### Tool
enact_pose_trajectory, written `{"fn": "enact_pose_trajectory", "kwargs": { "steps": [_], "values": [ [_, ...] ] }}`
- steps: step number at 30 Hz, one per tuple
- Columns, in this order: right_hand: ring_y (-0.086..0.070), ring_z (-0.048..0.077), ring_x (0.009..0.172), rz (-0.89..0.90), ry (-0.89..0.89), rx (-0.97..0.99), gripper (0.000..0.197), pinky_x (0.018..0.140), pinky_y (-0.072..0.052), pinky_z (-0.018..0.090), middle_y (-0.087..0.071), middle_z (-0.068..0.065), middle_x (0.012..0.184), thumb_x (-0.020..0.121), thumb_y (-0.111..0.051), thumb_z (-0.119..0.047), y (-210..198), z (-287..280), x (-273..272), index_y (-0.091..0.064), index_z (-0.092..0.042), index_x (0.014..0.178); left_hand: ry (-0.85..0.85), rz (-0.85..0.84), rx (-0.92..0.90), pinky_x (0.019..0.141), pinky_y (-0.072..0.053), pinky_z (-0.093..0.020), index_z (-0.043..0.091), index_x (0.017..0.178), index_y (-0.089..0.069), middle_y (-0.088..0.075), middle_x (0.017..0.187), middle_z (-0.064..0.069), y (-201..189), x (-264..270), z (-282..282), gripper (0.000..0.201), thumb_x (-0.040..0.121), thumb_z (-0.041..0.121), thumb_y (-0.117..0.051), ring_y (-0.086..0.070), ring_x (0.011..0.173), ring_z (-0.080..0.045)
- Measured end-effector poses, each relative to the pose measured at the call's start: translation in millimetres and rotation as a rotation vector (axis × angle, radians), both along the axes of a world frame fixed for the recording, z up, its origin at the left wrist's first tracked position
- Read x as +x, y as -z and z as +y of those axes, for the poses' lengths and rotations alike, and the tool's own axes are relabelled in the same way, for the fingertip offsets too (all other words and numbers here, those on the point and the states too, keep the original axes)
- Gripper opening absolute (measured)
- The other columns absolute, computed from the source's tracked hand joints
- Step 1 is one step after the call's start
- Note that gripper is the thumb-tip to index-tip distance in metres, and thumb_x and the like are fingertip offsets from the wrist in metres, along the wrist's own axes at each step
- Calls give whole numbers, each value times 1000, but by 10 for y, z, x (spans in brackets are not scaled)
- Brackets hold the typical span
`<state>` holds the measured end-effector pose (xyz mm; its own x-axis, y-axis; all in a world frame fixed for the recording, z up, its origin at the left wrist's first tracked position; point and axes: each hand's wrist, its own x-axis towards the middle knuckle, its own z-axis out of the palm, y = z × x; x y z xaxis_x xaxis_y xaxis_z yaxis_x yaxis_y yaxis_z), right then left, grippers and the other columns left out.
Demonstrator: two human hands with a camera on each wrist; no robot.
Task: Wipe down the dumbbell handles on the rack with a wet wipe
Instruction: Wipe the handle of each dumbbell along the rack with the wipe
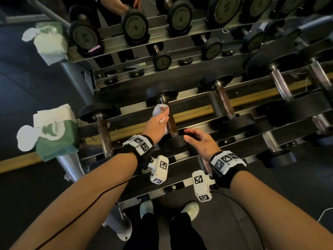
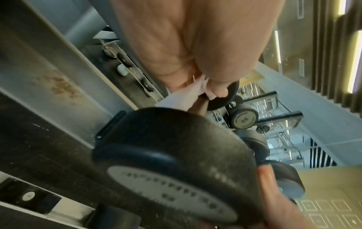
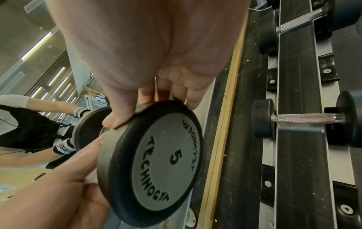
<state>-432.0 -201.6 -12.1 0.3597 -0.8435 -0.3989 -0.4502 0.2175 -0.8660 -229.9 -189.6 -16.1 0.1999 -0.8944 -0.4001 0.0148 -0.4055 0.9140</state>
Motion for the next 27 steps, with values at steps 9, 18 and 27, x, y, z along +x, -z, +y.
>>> {"fn": "enact_pose_trajectory", "kwargs": {
  "steps": [9, 18, 27],
  "values": [
    [-58, 9, 110, 10, -29, -32, 26, 99, -45, 30, -64, -6, 115, 93, -64, -27, -58, 32, -3, -63, -27, 119, 220, -32, -35, 100, -44, -29, 46, 131, -57, -60, 130, 11, 7, 63, 432, 31, 105, 37, -44, -57, 118, -9],
    [-57, 7, 111, 11, -37, -10, 22, 94, -44, 27, -63, -12, 115, 92, -64, -32, -20, 21, -22, -62, -38, 113, -310, 224, -34, 88, -52, -29, 45, 116, -67, -64, 106, 17, -75, 151, 117, 27, 104, 29, -48, -65, 98, -5],
    [-61, 3, 104, -51, 7, 14, 18, 96, -50, 33, -66, -17, 107, 91, -67, -31, -14, 39, -17, -64, -45, 101, -266, 444, 141, 89, -57, -36, 18, 140, -53, -56, 138, -11, -50, -31, 135, 41, 106, 4, -35, -62, 118, -23]
  ]
}}
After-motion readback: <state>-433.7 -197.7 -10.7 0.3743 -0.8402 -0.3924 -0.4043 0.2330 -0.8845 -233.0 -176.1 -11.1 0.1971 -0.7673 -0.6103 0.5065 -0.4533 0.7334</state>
